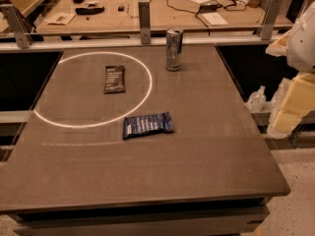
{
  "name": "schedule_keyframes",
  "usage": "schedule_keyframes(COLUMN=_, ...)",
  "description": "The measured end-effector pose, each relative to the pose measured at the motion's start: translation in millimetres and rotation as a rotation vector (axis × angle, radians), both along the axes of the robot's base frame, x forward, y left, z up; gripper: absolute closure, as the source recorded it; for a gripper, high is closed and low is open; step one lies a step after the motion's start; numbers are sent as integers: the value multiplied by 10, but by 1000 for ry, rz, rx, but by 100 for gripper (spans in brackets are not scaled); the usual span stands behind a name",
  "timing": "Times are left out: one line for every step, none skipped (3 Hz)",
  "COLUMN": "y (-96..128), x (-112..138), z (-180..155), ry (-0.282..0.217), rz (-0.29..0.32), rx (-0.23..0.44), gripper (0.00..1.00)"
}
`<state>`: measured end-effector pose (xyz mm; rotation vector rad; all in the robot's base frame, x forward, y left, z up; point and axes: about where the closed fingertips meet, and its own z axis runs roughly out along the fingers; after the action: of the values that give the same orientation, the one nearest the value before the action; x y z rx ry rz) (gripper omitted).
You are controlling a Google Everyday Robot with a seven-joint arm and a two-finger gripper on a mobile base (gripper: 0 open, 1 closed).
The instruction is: Move redbull can near rxbar chocolate
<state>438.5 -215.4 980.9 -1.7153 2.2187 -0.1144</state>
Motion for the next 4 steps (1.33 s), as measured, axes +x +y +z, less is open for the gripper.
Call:
schedule_keyframes(y=0, x=0, z=0, ry=0, rz=0, rx=0, gripper=0)
schedule_keyframes(y=6, x=-4, z=21, ry=-5, rz=-5, rx=51, gripper=0)
schedule_keyframes(y=-179, x=57, z=-40, ry=-28, rz=-25, rx=175, gripper=0)
schedule_keyframes(y=-353, x=63, z=-219, ry=-42, rz=-43, rx=377, gripper=0)
